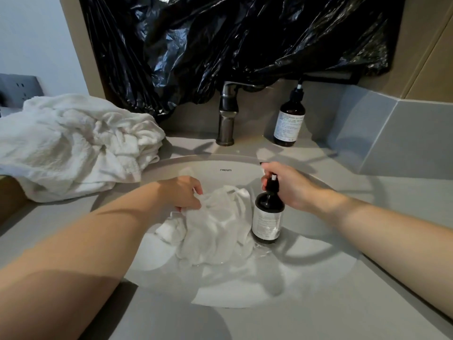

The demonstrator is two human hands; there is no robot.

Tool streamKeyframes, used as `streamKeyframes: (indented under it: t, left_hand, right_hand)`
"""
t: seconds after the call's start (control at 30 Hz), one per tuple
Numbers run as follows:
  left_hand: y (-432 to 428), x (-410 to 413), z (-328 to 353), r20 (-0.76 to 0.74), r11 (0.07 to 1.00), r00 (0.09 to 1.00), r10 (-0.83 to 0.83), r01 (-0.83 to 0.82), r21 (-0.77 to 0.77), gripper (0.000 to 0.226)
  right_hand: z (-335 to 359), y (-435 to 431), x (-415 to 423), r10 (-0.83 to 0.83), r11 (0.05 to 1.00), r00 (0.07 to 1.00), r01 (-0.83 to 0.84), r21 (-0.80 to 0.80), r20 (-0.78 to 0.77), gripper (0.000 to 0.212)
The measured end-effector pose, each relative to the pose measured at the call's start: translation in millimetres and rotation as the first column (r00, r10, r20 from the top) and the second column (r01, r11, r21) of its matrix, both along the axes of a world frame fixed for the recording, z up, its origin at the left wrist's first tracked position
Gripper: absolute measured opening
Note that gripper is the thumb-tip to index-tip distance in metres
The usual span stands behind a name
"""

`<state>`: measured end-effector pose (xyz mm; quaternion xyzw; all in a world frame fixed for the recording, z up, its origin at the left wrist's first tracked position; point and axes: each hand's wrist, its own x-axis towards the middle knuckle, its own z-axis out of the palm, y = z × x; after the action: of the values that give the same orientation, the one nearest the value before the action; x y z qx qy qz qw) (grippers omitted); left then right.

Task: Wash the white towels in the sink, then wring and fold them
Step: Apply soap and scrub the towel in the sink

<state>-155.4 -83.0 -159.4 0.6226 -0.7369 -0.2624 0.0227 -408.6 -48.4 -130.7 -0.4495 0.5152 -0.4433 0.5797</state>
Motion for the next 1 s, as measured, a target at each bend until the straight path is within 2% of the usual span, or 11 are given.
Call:
streamKeyframes:
  t: [0.1,0.17,0.23,0.33,0.4,0.47,0.67,1.0]
  left_hand:
    - [-3,0,-2,-0.012,1.0,1.0,0.008,-0.008,0.03,0.034]
    - [-3,-3,-3,-0.048,0.998,0.999,0.013,-0.01,0.054,0.031]
    - [-1,-5,-1,-0.097,0.996,0.995,0.016,-0.007,0.091,0.031]
    - [-1,-2,1,-0.201,0.985,0.979,0.038,-0.003,0.174,0.035]
    - [-1,2,2,-0.244,0.975,0.968,0.054,0.001,0.223,0.035]
    - [-3,5,4,-0.273,0.964,0.96,0.068,0.007,0.264,0.034]
    - [-5,9,4,-0.309,0.945,0.949,0.056,0.049,0.323,0.024]
    - [3,9,9,-0.289,0.947,0.957,0.022,0.072,0.311,0.034]
  right_hand:
    - [-2,-6,9,-0.142,0.984,0.988,0.135,0.114,0.057,0.042]
    - [-3,-5,14,-0.164,0.979,0.987,0.162,0.121,0.005,0.049]
    - [-6,0,17,-0.068,0.991,0.988,0.083,0.103,-0.137,0.049]
    - [-11,6,19,0.167,0.977,0.916,-0.105,0.185,-0.365,0.045]
    - [-13,6,26,0.204,0.962,0.878,-0.097,0.255,-0.433,0.048]
    - [-13,6,36,0.155,0.964,0.853,-0.019,0.266,-0.498,0.051]
    - [-15,5,45,0.059,0.972,0.846,0.072,0.224,-0.529,0.055]
    - [-18,8,48,0.028,0.982,0.828,0.083,0.172,-0.56,0.046]
